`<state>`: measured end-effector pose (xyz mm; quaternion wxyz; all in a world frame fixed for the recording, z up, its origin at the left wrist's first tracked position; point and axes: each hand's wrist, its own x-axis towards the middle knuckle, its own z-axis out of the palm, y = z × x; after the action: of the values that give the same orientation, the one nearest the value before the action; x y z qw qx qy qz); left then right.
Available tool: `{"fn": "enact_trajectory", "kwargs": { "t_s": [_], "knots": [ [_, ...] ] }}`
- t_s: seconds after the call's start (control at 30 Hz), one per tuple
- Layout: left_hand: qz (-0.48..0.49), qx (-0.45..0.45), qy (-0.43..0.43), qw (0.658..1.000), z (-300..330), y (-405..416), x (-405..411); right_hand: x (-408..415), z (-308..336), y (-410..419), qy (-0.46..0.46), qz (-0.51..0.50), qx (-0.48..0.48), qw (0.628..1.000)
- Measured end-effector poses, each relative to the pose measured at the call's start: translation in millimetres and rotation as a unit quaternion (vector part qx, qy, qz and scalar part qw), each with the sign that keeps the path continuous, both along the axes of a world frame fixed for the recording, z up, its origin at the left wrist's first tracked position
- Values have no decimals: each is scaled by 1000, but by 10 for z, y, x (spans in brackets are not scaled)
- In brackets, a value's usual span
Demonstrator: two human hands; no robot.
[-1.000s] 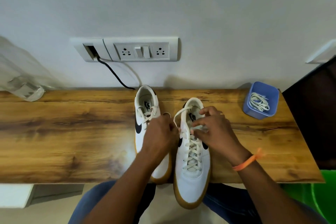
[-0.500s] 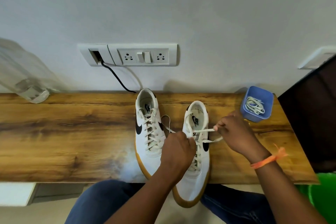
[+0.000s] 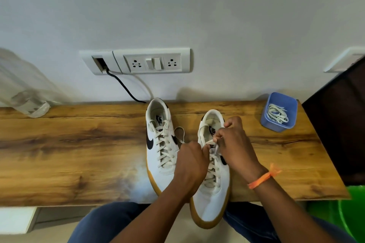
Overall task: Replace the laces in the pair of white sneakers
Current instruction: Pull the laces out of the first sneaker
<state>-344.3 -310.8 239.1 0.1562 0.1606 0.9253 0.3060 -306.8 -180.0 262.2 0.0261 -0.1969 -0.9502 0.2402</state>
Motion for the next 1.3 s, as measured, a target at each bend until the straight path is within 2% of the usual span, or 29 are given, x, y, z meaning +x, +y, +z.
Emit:
{"fn": "enact_trajectory", "kwargs": {
  "t_s": [0.23, 0.3, 0.37, 0.43, 0.53, 0.6, 0.67, 0.83, 0.9, 0.93, 1.0, 1.13, 1.2, 1.3],
  "knots": [
    [-14, -15, -20, 1000, 44, 82, -87, 180, 5, 699, -46, -127, -17, 991],
    [-18, -20, -21, 999, 39, 107, -93, 144, 15, 532, -20, -99, -1, 995],
    [-34, -40, -2, 999, 18, 132, -103, 79, 21, 288, 2, -30, 23, 999],
    [-55, -69, 22, 996, -1, 138, -106, 22, -18, 90, -18, 26, 64, 997],
    [-88, -119, 67, 987, -11, 134, -107, -7, -112, 29, -22, 22, 51, 998],
    [-84, -126, 73, 986, 0, 147, -101, -11, -109, 102, 34, 6, 30, 999],
    [-70, -121, 59, 988, 19, 162, -108, -19, -54, 248, 75, -27, -1, 997],
    [-45, -56, -24, 997, 85, 171, -144, 67, -20, 759, 69, -145, -31, 987],
    [-15, -3, -94, 995, 103, 153, -235, 90, -31, 797, 55, -155, -36, 986],
    [-9, 14, -120, 993, 114, 133, -302, 78, -35, 770, 39, -148, -37, 987],
    [-24, -8, -119, 993, 178, 91, -436, 56, -27, 674, 7, -132, -34, 991],
    [-39, 1, -33, 999, 310, 3, -705, 12, 57, 405, 76, -60, -45, 994],
    [-50, 1, -28, 998, 361, -31, -746, 36, 47, 237, 36, 8, -59, 998],
    [-60, -58, -66, 994, 288, -89, -543, 53, -43, 45, -26, 65, -38, 997]
  ]
}}
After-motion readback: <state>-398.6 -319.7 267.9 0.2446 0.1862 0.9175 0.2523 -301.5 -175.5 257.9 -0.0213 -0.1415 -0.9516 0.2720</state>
